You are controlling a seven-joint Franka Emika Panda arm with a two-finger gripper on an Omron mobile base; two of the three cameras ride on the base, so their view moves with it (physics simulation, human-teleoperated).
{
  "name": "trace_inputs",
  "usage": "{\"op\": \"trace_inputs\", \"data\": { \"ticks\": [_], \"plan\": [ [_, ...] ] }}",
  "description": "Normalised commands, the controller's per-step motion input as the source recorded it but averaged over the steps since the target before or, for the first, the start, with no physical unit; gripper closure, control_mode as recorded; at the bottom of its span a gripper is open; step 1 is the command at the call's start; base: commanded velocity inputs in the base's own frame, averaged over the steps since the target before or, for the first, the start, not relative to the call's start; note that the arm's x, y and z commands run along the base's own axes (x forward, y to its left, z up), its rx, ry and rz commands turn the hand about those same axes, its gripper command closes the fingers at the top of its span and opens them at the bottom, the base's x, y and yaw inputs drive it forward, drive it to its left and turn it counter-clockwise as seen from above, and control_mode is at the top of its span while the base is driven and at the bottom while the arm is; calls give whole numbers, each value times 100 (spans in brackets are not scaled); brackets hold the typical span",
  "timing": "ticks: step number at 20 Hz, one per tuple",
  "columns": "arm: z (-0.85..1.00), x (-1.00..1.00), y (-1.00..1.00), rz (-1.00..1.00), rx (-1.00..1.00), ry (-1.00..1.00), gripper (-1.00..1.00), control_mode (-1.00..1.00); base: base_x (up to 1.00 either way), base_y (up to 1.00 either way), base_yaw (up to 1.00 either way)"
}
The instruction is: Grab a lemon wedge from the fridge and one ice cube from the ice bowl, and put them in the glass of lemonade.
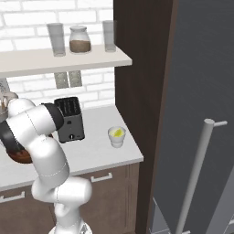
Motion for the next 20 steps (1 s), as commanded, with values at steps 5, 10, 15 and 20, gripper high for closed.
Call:
{"op": "trace_inputs", "data": {
  "ticks": [5,10,15,20],
  "plan": [
    [0,-2,0,0,0,0,100,-100,0,0,0],
    [22,-8,0,0,4,-3,100,-100,0,0,0],
    [26,-1,-8,0,6,-5,100,-100,0,0,0],
    [14,-10,-4,0,3,-4,100,-100,0,0,0]
  ]
}}
